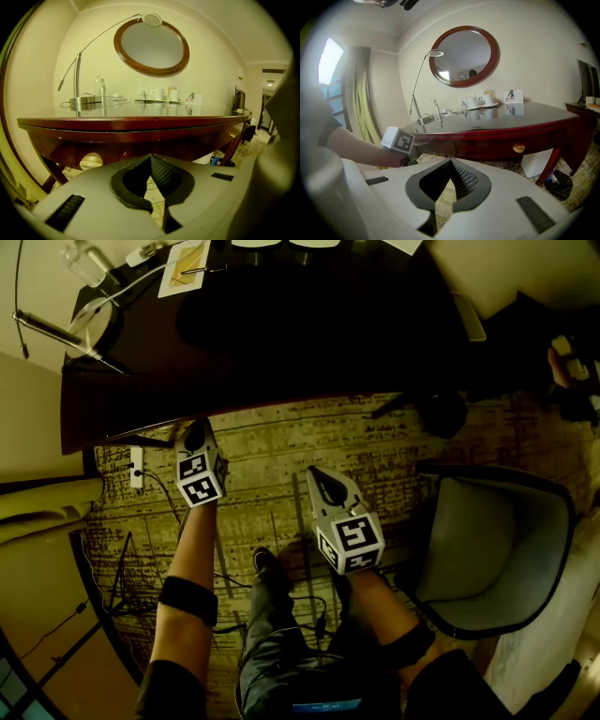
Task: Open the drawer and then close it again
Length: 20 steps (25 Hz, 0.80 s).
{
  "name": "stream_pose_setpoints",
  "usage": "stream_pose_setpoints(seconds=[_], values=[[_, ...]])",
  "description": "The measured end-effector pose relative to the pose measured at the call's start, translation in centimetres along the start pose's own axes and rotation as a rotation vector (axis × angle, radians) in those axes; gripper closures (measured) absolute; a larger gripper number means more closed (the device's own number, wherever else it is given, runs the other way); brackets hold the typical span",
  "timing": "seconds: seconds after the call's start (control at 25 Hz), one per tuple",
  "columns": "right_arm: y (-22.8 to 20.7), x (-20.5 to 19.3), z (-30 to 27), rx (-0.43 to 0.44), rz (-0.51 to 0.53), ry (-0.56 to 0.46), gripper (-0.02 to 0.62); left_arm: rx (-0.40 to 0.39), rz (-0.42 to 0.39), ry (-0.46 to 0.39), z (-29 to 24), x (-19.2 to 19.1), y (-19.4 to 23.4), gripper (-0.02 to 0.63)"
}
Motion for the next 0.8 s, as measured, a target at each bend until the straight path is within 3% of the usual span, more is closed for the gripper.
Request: stream_pose_setpoints(seconds=[0.16,0.4,0.68,0.8], values=[[-1.2,1.2,1.7,-0.006,-0.002,0.005,0.595,-0.003,-0.011,0.038,3.5,0.3,-1.2,0.601],[-1.2,5.6,5.7,0.038,0.001,0.015,0.595,-0.090,-0.054,0.070,13.8,4.3,-7.0,0.601],[-1.8,13.3,11.2,0.049,0.036,-0.024,0.595,-0.171,-0.095,0.000,24.3,12.0,-11.9,0.601],[-2.2,16.4,12.7,0.048,0.012,-0.055,0.595,-0.162,-0.089,-0.052,27.1,14.6,-12.4,0.600]])
Point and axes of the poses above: the fingertips, and each gripper's own axes: z backward along the fingers, y to its left, x out of its top, the point moved 2 cm from there along z, backward along the fingers, and after that the axes turned 13 degrees about z, right-handed, at the moved point
